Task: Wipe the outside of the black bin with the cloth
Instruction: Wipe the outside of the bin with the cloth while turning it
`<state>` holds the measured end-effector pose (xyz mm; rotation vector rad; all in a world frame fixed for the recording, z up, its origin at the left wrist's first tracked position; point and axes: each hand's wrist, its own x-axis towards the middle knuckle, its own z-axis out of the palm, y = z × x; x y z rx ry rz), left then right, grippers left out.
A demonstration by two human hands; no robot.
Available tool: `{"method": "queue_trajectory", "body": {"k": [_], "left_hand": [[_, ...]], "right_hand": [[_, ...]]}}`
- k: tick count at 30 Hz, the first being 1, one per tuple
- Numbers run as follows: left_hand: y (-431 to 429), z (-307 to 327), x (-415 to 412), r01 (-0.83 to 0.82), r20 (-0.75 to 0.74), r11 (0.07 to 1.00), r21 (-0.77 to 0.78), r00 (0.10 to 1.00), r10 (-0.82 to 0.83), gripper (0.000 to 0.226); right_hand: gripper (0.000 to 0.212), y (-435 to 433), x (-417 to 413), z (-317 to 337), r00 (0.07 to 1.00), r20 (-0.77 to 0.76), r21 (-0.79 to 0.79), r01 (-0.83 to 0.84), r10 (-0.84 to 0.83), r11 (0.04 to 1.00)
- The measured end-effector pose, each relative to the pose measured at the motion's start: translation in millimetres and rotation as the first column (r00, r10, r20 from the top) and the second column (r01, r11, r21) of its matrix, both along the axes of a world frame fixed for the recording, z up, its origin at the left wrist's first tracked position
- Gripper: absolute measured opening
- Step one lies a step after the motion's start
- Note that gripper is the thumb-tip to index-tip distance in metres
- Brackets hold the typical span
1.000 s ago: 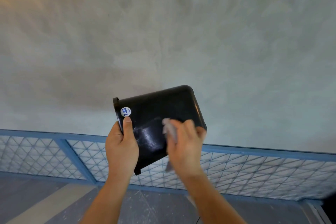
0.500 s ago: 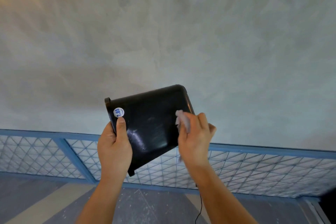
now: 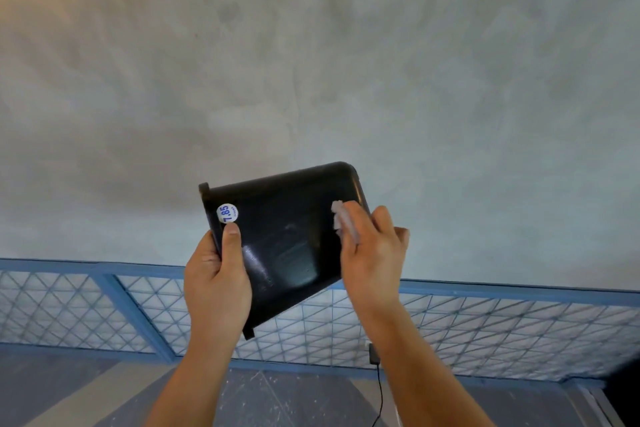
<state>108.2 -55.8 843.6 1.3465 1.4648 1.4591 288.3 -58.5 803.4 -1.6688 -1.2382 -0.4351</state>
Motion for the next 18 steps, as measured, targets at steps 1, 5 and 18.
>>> {"method": "queue_trajectory", "body": {"k": [1,5,18], "left_hand": [[0,0,5,0.003,-0.001,1.0,0.006,1.0,-0.003,0.036],[5,-4,13,-0.003,-0.019,1.0,0.013,1.0,0.004,0.035],[6,-11,5,-0.006,-0.012,1.0,0.005,1.0,0.006,0.037]], "right_hand": [[0.029,0,-16,-2,0.999,0.028,0.005,-0.034,0.034,0.999],[0.028,-14,-71,-5,0.969,0.15,-0.017,-0.195,0.196,0.981],[0.027,-9,-74,1,0.965,0.153,-0.007,-0.213,0.212,0.977]]}}
